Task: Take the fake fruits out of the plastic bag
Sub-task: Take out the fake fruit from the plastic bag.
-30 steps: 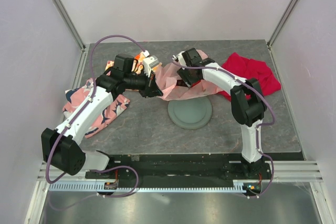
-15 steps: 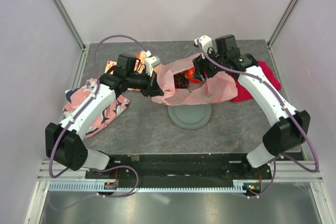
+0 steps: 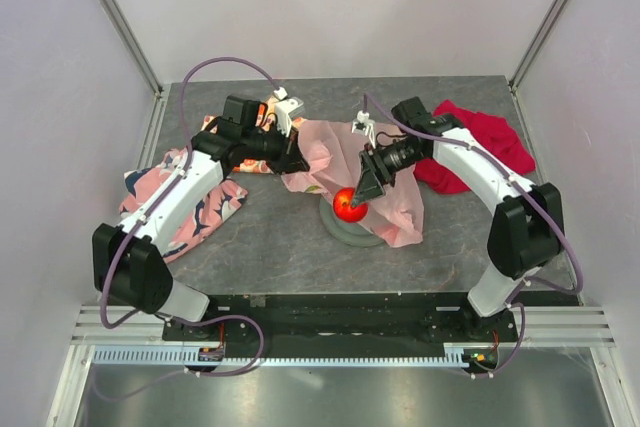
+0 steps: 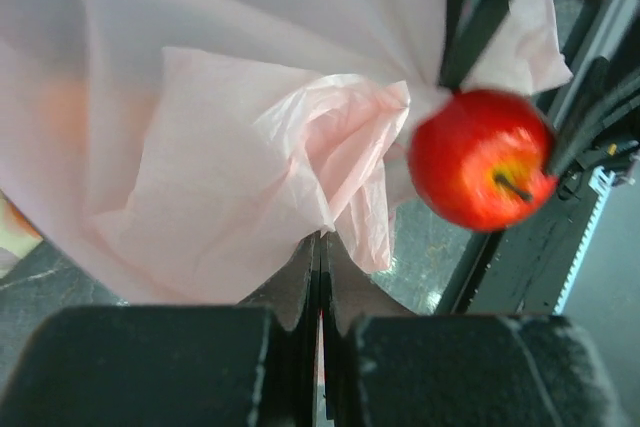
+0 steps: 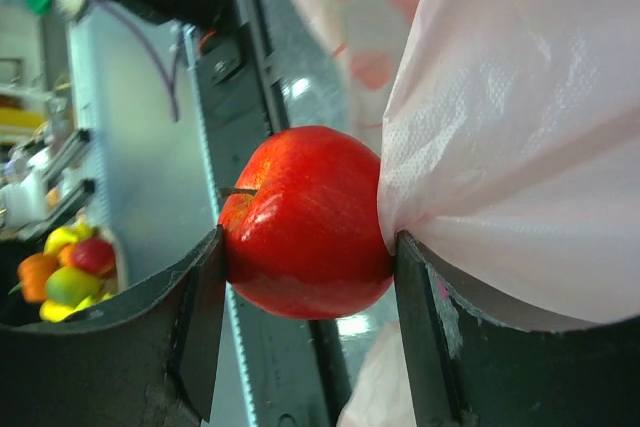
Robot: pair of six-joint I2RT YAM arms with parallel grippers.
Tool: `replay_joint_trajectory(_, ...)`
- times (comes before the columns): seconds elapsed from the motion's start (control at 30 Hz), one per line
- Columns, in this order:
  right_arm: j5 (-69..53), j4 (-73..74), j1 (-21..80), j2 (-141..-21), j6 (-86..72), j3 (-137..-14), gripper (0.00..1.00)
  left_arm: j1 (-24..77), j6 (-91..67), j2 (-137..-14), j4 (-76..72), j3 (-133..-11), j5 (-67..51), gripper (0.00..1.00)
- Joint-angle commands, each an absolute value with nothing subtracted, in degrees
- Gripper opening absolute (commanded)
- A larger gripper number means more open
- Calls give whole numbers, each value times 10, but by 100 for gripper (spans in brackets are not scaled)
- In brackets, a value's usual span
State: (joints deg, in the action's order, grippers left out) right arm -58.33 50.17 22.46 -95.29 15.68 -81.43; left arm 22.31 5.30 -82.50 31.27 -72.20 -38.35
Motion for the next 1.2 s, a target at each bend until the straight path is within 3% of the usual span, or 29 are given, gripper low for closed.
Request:
replay_joint_trajectory(0.0,-688,653,256,-971,299,-833,49,218,69,-860,297,-783,-372,2)
replay_joint_trajectory(0.33,-638,628,275,-1021,293,-869,43,219,-22,-995,266,-965,-395,2)
replay_joint_trajectory(0.57,-580,671,188,-1029,254,-1110,45,220,-20,-1049,265,-1049,-388,2)
replay_joint_trajectory(0.67,-554,658,156,-1046,247,-1151,44,220,-32,-1052,261,-1046,-394,2)
replay_joint_trajectory(0.9,-644,648,184,-1036,257,-1014,44,217,-40,-1077,259,-1064,-370,2)
replay_joint_trajectory(1.17,-651,693,249,-1073,348,-910,44,218,-52,-1111,244,-1059,-375,2)
